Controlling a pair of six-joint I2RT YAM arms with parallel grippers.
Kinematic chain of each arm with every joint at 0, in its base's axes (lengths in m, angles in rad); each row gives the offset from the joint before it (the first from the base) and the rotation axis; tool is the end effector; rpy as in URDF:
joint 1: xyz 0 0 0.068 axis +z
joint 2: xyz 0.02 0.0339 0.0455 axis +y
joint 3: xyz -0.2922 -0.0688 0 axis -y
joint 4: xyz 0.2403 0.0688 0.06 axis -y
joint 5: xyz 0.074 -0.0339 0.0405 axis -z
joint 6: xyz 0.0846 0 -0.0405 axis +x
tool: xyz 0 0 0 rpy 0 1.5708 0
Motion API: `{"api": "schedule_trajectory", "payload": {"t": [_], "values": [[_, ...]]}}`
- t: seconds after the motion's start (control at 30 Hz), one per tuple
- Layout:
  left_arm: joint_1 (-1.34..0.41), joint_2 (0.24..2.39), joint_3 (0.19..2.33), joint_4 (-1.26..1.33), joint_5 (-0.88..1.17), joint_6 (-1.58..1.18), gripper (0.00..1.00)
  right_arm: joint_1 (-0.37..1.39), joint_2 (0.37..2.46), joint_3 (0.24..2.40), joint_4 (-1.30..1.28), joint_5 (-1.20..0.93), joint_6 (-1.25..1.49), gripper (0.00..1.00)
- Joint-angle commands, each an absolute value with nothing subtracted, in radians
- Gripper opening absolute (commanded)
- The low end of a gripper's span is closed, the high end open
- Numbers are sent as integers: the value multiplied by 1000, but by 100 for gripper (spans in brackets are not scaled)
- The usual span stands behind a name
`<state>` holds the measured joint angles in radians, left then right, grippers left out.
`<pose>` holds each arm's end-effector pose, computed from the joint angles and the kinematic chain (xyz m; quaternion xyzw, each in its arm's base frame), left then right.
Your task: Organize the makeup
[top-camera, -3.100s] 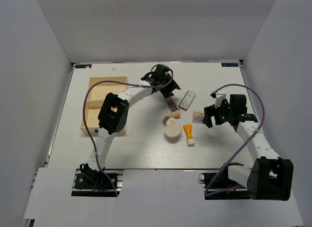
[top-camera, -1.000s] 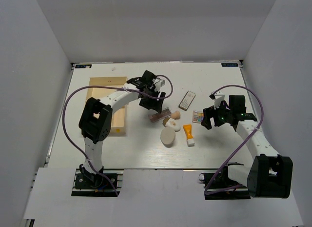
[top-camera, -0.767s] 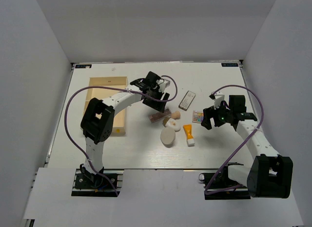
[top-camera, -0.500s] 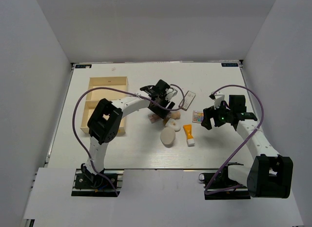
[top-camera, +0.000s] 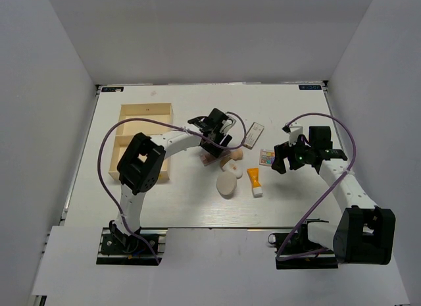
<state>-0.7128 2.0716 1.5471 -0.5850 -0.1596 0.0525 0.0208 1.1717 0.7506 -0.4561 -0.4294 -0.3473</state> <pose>0.3632 -0.2962 0.1604 0.3454 0.9070 -0.0005 0.2407 0.2460 0.0403 0.2232 -0.2394 0.8901 0.1437 0.3602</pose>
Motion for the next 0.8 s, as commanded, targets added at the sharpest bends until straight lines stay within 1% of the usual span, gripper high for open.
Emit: {"api": "schedule_trajectory", "payload": {"t": [0.0,0.1,0.3,0.33,0.37,0.6,0.7,0.77], "values": [[-713,1991,1494,-532,-123,72,83,23,1178,799,-474,-443,-350,89],[-713,1954,1453,-502,-69,95,83,21,1187,799,-474,-443,-351,89],[-713,1947,1419,-483,-2,123,83,23,1201,808,-476,-448,-351,89],[-713,1947,1416,-480,47,121,83,21,1203,808,-476,-449,-350,89],[-713,1950,1413,-480,52,123,83,21,1203,808,-476,-448,-350,89],[-713,1993,1407,-462,17,126,83,23,1201,808,-477,-446,-350,89],[-713,2016,1416,-456,15,121,83,21,1201,808,-479,-445,-350,89],[-723,2032,1419,-454,-29,109,81,23,1201,810,-480,-442,-351,89]]}}
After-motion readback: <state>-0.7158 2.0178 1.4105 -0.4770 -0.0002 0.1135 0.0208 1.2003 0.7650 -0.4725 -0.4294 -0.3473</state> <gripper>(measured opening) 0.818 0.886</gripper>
